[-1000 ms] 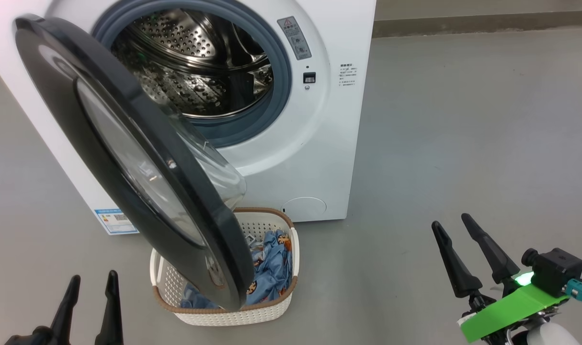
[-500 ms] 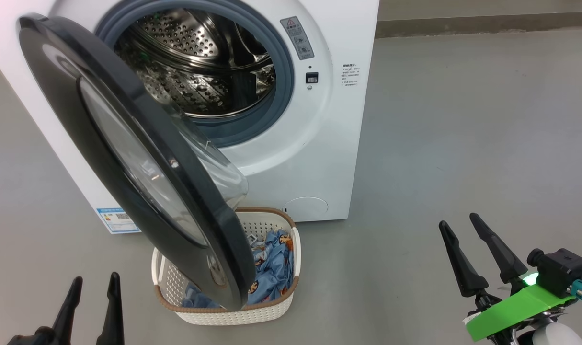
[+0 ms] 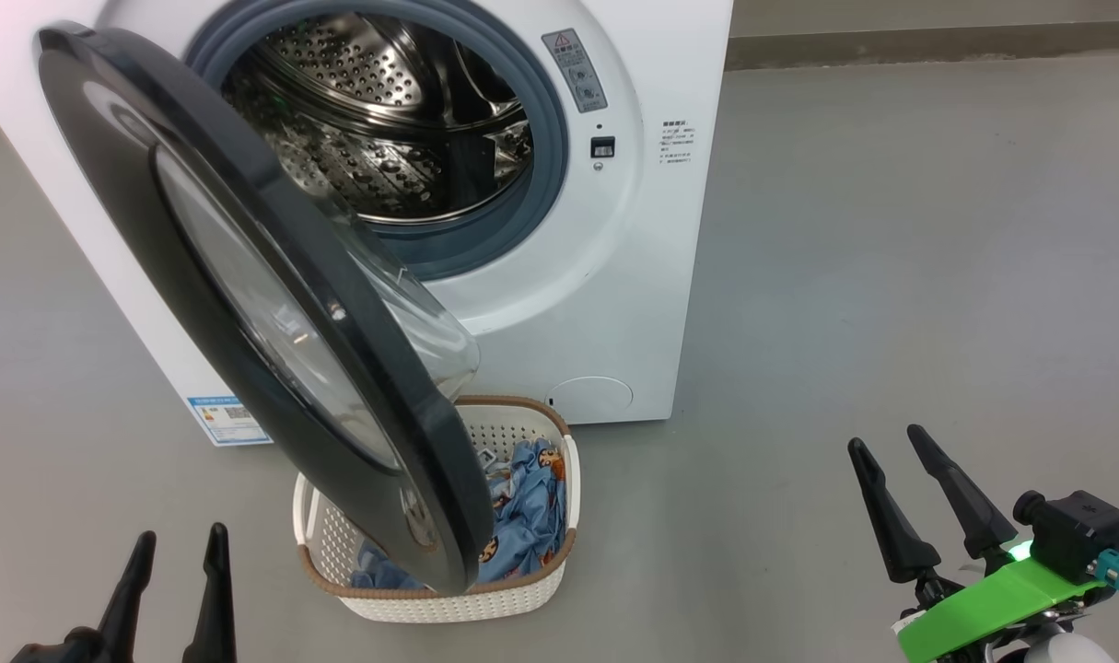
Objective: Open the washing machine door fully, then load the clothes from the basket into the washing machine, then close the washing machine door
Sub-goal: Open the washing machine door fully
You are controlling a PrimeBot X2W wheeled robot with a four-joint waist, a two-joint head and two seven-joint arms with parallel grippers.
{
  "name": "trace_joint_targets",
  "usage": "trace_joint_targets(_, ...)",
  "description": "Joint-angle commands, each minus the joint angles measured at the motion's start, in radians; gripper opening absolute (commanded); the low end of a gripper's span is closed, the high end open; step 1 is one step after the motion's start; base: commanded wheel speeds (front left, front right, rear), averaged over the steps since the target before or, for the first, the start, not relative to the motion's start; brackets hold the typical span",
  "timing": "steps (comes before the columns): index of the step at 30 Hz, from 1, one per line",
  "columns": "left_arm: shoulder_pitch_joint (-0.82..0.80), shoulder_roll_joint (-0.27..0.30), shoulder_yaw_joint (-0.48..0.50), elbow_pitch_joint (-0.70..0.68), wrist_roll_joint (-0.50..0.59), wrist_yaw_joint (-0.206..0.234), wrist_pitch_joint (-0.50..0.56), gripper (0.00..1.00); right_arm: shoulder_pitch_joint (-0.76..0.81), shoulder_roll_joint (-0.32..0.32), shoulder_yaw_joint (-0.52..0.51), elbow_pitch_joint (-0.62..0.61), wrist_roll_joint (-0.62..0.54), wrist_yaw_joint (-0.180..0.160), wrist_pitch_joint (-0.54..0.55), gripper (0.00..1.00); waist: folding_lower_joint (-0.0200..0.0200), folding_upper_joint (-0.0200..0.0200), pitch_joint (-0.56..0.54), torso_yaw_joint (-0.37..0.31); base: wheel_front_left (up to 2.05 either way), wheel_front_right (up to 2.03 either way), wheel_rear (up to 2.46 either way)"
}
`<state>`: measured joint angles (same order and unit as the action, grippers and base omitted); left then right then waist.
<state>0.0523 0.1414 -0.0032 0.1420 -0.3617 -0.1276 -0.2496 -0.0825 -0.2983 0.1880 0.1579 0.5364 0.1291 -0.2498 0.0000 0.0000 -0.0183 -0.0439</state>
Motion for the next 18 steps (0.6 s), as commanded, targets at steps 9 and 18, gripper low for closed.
trace_joint_targets(9, -0.038, 0.026, 0.037, -0.022, 0.002, -0.003, -0.012, 1.00, -0.004, -0.004, 0.009, -0.025, -0.014, 0.002, -0.012, 1.00, 0.0000, 0.0000, 0.002, 0.001, 0.00, 0.00, 0.00)
trace_joint_targets(18, -0.042, 0.027, 0.036, -0.023, -0.001, -0.003, -0.012, 0.00, -0.002, -0.001, 0.004, -0.027, -0.015, 0.002, -0.012, 1.00, 0.0000, 0.0000, 0.004, 0.003, 0.00, 0.00, 0.00)
